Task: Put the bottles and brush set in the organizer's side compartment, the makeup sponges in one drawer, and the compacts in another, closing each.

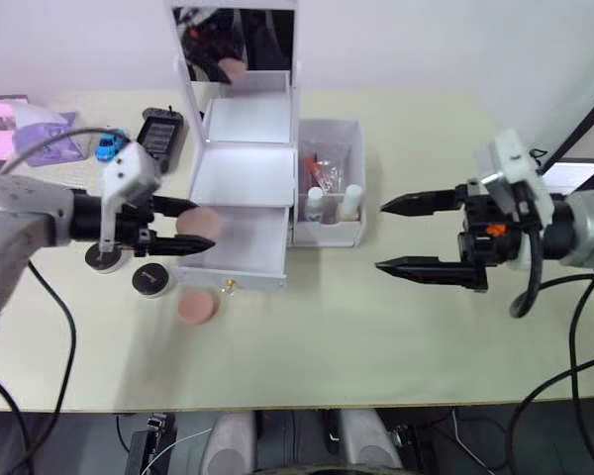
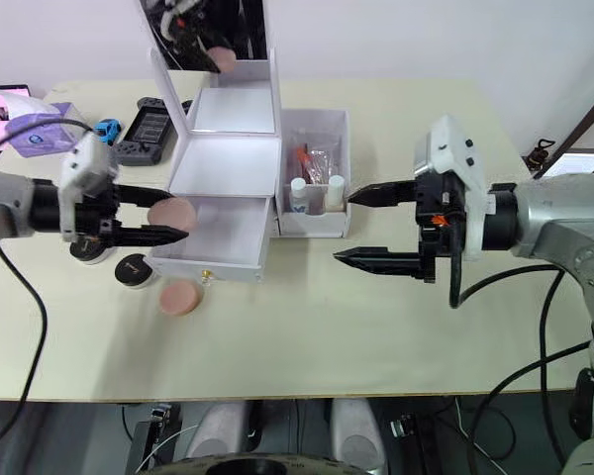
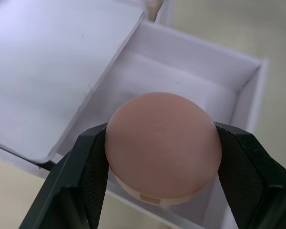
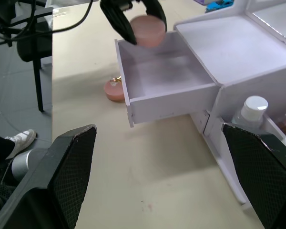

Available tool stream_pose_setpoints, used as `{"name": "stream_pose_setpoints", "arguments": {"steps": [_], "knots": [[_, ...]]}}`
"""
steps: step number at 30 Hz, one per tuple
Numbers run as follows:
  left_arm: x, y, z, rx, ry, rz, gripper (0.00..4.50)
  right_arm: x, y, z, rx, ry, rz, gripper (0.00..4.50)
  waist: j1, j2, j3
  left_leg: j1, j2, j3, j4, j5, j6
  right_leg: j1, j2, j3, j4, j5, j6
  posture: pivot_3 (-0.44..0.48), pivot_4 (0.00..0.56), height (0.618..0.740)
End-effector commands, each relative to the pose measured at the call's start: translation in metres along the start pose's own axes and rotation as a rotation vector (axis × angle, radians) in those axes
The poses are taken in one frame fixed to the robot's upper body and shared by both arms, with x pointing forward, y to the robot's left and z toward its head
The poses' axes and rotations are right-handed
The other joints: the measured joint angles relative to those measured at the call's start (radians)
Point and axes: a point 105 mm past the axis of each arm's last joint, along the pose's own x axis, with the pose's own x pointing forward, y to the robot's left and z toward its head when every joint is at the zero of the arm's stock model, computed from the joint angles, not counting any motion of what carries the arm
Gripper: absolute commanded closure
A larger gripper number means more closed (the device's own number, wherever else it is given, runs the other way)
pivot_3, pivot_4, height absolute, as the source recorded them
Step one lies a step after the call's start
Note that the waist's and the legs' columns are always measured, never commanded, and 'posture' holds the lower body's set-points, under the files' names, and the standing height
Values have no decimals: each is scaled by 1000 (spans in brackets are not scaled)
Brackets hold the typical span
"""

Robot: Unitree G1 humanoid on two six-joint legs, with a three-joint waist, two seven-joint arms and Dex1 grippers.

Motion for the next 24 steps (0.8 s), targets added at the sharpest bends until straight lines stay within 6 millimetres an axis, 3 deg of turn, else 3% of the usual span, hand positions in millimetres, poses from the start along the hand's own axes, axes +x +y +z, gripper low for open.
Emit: {"name": "stream_pose_setpoints", "arguments": {"steps": [1, 6, 16, 18, 20, 24], "knots": [[4, 7, 11, 83, -15, 14, 1798, -7, 4, 9, -43, -11, -44, 0, 0, 0, 0, 0, 0, 0, 0, 0, 0, 0, 0, 0, 0, 0, 0, 0, 150, 740], [16, 4, 19, 92, -63, -32, 1798, -9, 3, 11, -46, -17, -76, 0, -1, 0, 0, 0, 0, -1, -1, 0, 0, 0, 0, 0, 0, 0, 1, 0, 150, 740], [15, 4, 12, 115, -30, -44, 1798, -10, 0, 8, -40, -8, -97, 0, -1, 0, 0, 1, 0, -1, 0, 0, 0, 1, 0, 0, 1, 0, 1, 0, 150, 740], [13, 3, 15, 104, -48, -51, 767, -9, -1, 8, -41, -6, -98, 0, -1, 0, 0, 1, 0, -1, 0, 0, 0, 1, 0, 0, 1, 0, 1, 0, 150, 740], [11, 1, 19, 91, -69, -68, 28, -9, -2, 8, -43, -4, -96, 0, -1, 0, 0, 1, 0, -1, 0, 0, 0, 1, 0, 0, 1, 0, 1, 0, 150, 740], [0, -3, 29, 87, -102, -84, 28, -8, -4, 7, -46, 3, -85, 0, -2, 0, 0, 1, 0, -1, 0, 0, 0, 1, 0, 0, 1, 0, 1, 0, 150, 740]]}}
